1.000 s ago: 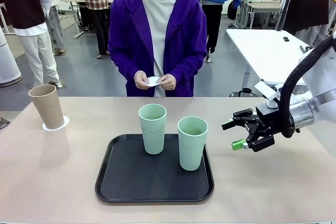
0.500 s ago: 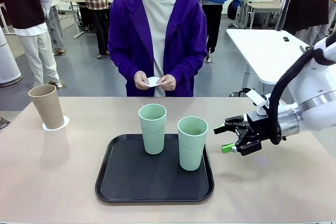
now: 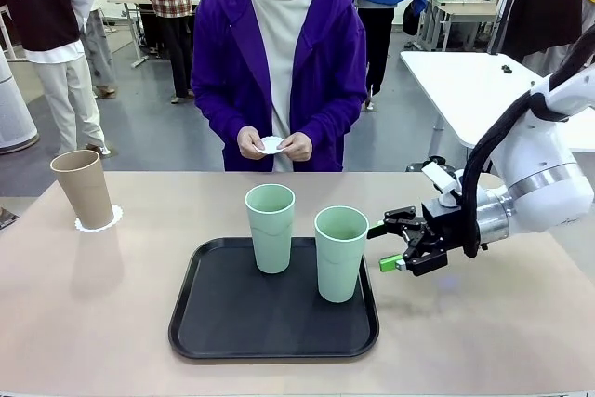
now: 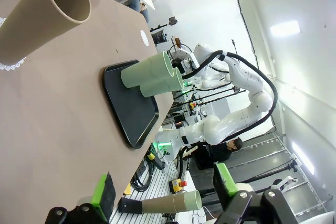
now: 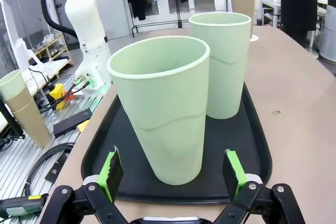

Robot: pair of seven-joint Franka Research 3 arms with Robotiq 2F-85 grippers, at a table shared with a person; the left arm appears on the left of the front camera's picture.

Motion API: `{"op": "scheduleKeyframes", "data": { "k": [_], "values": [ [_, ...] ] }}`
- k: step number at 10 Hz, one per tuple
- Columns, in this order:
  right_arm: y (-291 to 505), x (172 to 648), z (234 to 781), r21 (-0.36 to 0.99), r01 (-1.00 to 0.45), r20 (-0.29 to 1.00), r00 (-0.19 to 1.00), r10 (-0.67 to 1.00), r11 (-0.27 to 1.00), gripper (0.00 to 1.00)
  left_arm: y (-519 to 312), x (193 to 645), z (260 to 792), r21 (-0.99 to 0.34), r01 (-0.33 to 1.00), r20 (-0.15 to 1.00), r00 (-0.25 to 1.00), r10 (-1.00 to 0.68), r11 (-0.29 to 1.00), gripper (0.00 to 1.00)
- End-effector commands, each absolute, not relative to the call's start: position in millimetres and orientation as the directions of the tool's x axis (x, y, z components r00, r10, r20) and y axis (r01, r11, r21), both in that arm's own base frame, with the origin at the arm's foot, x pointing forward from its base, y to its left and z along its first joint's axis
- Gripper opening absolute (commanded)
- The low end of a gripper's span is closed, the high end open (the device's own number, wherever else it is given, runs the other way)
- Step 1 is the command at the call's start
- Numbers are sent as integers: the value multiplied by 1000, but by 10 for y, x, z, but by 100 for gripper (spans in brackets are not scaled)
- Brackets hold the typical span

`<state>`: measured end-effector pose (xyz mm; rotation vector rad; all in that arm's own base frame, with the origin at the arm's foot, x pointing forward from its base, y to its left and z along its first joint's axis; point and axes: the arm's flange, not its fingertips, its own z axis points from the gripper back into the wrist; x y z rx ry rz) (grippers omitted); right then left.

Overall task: Place coasters on the table and set cups on them.
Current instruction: Take one Reusable plastic cup from the Flat Tray and place it on a coaster set by the human.

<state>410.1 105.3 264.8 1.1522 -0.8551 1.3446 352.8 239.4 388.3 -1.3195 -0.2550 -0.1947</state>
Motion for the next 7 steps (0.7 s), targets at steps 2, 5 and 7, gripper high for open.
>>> {"op": "scheduleKeyframes", "data": {
  "k": [2,5,7],
  "values": [
    [1172,4196,2510,129,-980,962,87,258,-151,100,2396,3513,3901,-928,288,299,954,9,235,100],
    [1306,4224,2480,126,-976,964,78,253,-177,100,2396,3513,3901,-928,288,299,954,9,235,100],
    [1385,4250,2450,128,-974,964,78,252,-189,100,2396,3513,3901,-928,288,299,954,9,235,100]
  ]
}}
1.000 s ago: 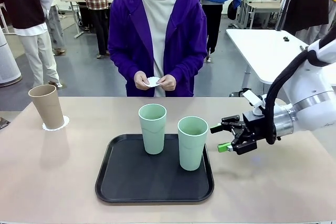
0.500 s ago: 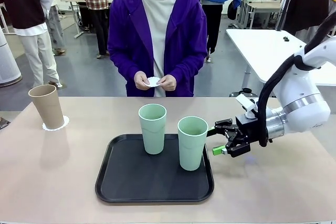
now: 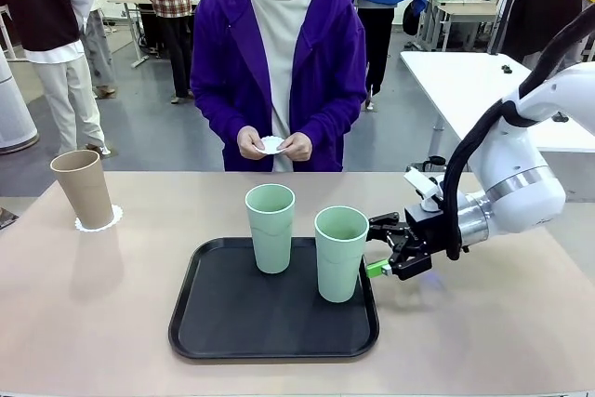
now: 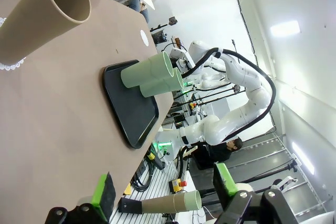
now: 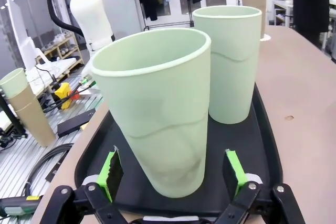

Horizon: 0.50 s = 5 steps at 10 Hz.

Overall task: Place coasters on the table and set cups on them.
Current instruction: Take one Reusable plastic cup from the Flat Tray and place it on a coaster set by the human.

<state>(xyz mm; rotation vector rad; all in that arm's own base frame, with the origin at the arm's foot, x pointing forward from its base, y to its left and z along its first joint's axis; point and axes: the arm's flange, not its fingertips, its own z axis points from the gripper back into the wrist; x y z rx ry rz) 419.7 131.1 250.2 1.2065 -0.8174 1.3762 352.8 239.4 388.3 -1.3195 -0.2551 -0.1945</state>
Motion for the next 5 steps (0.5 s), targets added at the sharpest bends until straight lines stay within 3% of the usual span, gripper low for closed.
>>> {"op": "scheduleKeyframes", "data": {
  "k": [1,5],
  "values": [
    [1410,4257,2437,133,-972,964,81,253,-196,100,2396,3513,3901,-928,288,299,954,9,235,100],
    [1519,4257,2421,153,-949,971,93,222,-274,100,2396,3513,3901,-928,288,299,954,9,235,100]
  ]
}}
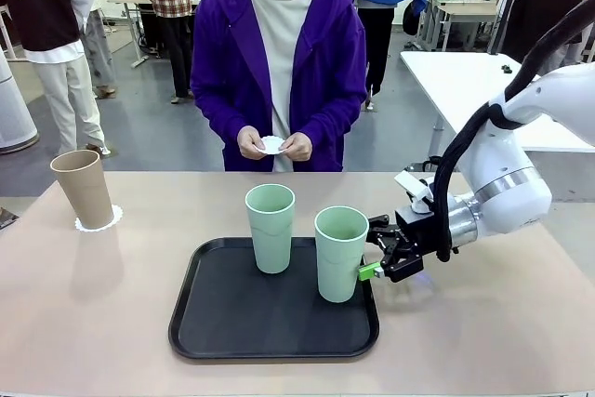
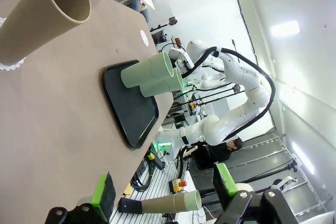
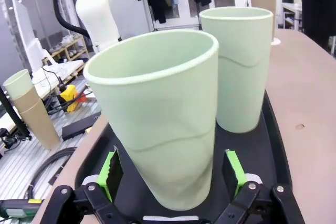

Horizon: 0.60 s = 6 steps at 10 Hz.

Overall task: Place coasters on the table and set cups on them.
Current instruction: Take one Reusable plastic cup from the Flat Tray and place it on a coaster set by the human.

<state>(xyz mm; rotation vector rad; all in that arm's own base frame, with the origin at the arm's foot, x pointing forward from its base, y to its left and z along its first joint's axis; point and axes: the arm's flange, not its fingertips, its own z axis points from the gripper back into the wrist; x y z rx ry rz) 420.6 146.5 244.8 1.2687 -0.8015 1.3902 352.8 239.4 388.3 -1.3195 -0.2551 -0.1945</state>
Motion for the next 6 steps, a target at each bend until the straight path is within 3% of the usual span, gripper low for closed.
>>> {"op": "scheduleKeyframes", "data": {
  "k": [1,6],
  "values": [
    [1555,4258,2419,152,-944,972,89,216,-294,100,2396,3513,3901,-928,288,299,954,9,235,100],
    [1739,4273,2336,174,-928,967,98,233,-331,100,2396,3513,3901,-928,288,299,954,9,235,100]
  ]
}}
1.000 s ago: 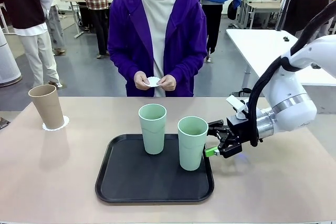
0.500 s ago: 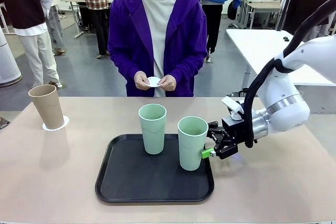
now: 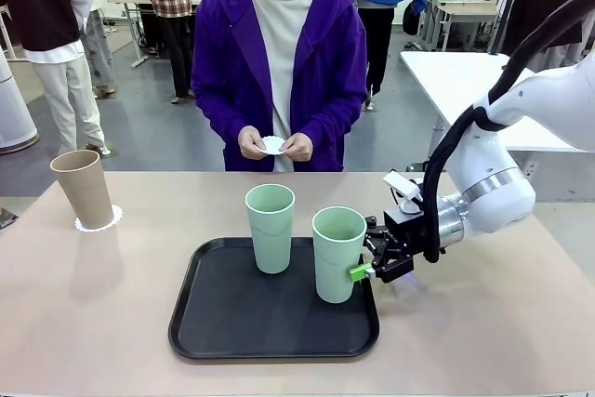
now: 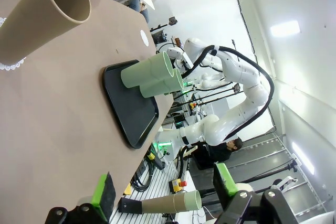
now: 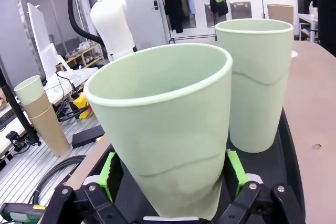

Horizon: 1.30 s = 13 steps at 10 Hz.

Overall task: Place coasters on the table and set cups on them.
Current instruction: Take one Reusable plastic cup from the Flat Tray and place it on a coaster set by the human.

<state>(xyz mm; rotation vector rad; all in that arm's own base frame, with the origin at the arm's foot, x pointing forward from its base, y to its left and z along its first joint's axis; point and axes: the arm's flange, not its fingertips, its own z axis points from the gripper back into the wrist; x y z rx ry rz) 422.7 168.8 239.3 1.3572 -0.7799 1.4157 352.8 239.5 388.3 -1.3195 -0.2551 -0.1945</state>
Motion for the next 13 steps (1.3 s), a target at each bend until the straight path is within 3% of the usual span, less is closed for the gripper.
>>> {"op": "scheduleKeyframes", "data": {
  "k": [1,8,9,10,11,13],
  "values": [
    [1775,4281,2311,181,-924,966,103,237,-337,100,2396,3513,3901,-928,288,299,954,9,235,100],
    [1947,4261,2187,162,-885,975,76,209,-437,100,2396,3513,3901,-928,288,299,954,9,235,100],
    [1934,4270,2184,156,-878,977,70,201,-452,42,2396,3513,3901,-928,288,299,954,9,235,100],
    [1928,4265,2178,155,-875,977,67,203,-458,42,2396,3513,3901,-928,288,299,954,9,235,100],
    [1925,4261,2172,154,-876,977,65,203,-457,0,2396,3513,3901,-928,288,299,954,9,235,100],
    [1871,4231,2280,140,-915,978,68,197,-378,0,2396,3513,3901,-928,288,299,954,9,235,100]
  ]
}}
